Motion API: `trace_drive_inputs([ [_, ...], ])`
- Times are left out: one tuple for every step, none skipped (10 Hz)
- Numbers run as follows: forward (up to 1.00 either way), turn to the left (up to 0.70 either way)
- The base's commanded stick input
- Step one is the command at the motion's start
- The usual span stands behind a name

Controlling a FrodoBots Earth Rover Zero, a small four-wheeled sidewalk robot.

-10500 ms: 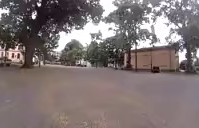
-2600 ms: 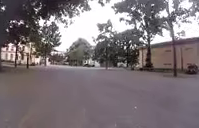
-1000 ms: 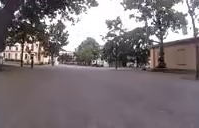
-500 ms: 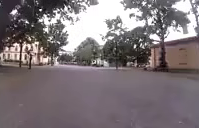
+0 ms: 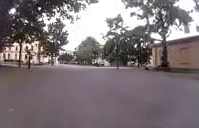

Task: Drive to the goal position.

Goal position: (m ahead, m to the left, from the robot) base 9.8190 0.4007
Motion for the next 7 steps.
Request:
trace_drive_inputs([
  [0.6, 0.15],
  [0.6, 0.15],
  [0.6, 0.15],
  [0.6, 0.15],
  [0.6, 0.15],
  [0.6, 0.15],
  [0.6, 0.15],
])
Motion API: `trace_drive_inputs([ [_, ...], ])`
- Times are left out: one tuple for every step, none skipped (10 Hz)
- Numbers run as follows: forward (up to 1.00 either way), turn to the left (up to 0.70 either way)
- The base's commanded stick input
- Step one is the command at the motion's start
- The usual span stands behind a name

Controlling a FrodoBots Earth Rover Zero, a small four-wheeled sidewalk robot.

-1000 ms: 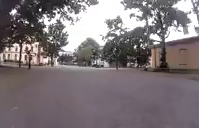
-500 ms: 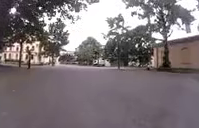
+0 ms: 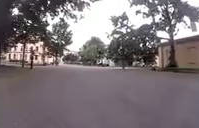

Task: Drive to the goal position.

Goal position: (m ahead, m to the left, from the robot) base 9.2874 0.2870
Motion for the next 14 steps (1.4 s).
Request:
trace_drive_inputs([
  [0.6, 0.15],
  [0.6, 0.15],
  [0.6, 0.15],
  [0.6, 0.15],
  [0.6, 0.03],
  [0.6, 0.0],
  [0.6, 0.0],
  [0.6, 0.0],
  [0.6, 0.0],
  [0.6, 0.0],
  [0.6, 0.0],
  [0.6, 0.0],
  [0.6, 0.0],
  [0.6, 0.0],
])
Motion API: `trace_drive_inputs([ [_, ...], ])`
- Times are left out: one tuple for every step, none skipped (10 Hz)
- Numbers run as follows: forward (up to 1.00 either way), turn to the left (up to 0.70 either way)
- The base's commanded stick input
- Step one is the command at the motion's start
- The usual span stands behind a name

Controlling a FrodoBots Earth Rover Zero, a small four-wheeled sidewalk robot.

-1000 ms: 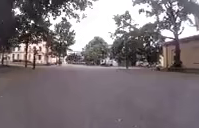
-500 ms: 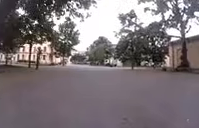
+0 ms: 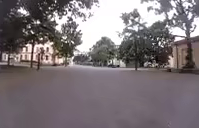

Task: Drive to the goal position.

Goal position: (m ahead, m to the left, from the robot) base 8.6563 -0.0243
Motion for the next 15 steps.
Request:
trace_drive_inputs([
  [0.6, 0.0],
  [0.6, 0.0],
  [0.6, 0.0],
  [0.6, 0.0],
  [0.6, 0.0],
  [0.6, 0.0],
  [0.6, 0.0],
  [0.6, 0.0],
  [0.6, 0.0],
  [0.6, 0.0],
  [0.6, 0.0],
  [0.6, 0.0],
  [0.6, 0.0],
  [0.6, 0.0],
  [0.6, 0.0],
])
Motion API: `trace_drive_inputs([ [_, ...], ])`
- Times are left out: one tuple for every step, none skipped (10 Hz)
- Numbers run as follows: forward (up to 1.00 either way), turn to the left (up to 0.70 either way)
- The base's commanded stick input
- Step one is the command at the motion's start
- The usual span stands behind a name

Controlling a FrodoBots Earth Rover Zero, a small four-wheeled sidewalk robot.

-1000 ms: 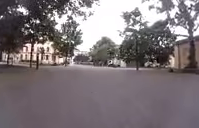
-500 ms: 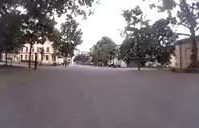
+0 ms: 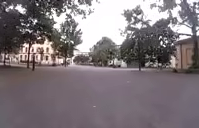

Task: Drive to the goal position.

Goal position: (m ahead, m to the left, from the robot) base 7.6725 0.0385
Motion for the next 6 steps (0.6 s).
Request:
trace_drive_inputs([
  [0.6, 0.0],
  [0.6, 0.0],
  [0.6, 0.0],
  [0.6, 0.0],
  [0.6, 0.0],
  [0.6, 0.0],
])
